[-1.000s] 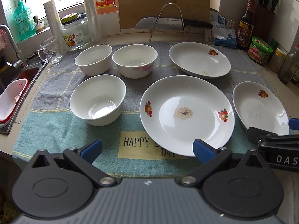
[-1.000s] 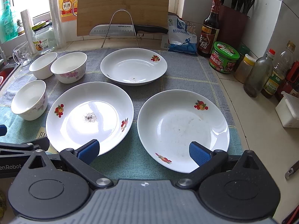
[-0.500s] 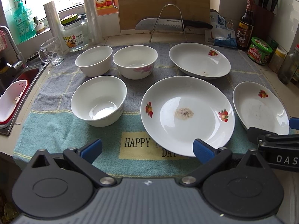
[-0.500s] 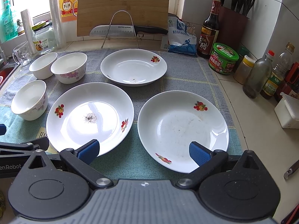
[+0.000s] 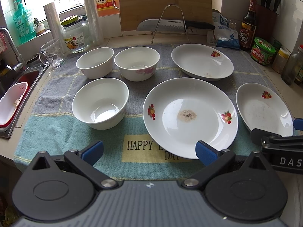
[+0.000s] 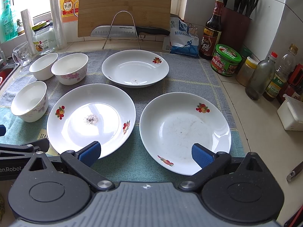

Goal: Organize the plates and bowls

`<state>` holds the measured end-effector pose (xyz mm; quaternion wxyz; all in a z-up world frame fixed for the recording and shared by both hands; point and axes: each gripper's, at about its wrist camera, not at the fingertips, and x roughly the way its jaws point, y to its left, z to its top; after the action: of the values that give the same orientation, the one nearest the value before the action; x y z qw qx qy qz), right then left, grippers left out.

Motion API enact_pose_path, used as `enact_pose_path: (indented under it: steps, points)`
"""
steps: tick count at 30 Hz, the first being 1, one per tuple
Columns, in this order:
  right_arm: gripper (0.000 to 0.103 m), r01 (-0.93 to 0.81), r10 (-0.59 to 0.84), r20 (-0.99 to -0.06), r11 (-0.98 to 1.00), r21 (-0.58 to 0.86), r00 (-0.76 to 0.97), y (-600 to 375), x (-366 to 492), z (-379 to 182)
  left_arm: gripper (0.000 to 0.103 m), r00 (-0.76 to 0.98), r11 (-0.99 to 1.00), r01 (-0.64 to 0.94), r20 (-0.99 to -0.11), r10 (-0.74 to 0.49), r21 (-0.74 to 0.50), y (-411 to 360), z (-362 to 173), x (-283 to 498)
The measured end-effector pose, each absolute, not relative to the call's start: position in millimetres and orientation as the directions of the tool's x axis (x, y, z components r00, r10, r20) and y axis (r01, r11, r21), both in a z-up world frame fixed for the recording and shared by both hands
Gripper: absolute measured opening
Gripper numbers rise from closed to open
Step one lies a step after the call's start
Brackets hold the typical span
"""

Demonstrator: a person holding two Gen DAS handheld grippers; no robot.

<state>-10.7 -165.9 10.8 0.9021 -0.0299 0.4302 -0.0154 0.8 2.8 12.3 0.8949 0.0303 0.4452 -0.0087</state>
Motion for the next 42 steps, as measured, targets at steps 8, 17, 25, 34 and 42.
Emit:
enact_pose_path:
  steps: [8, 17, 25, 34, 42]
  points:
    - [0.103, 0.002, -0.055, -0.775, 0.998, -0.069, 0.629, -165.2, -9.9, 10.9, 0.102, 0.606, 0.998, 0.044, -0.795, 0.013, 0.050, 2.0, 11.0, 0.9]
    - [0.103, 0.003, -0.056, -0.776, 0.998, -0.070, 0.628, -164.4, -9.4, 11.0, 0.102, 0.607, 0.997, 0.051, -0.795, 0.010, 0.051, 5.2, 8.4, 2.0]
    - [0.103, 0.008, -0.063, -0.774, 0.997, -0.074, 0.630, -163.2, -9.7, 12.1, 0.102, 0.611, 0.996, 0.066, -0.792, 0.002, 0.054, 7.7, 8.5, 2.1]
    - [0.103, 0.031, -0.093, -0.763, 0.995, -0.095, 0.640, -154.3, -12.0, 14.4, 0.102, 0.624, 0.994, 0.101, -0.781, -0.024, 0.051, 12.6, 9.8, 5.3]
    - [0.103, 0.053, -0.115, -0.754, 0.993, -0.106, 0.647, -143.5, -12.9, 16.4, 0.102, 0.622, 0.989, 0.142, -0.780, -0.062, 0.034, 22.0, 8.4, 12.5]
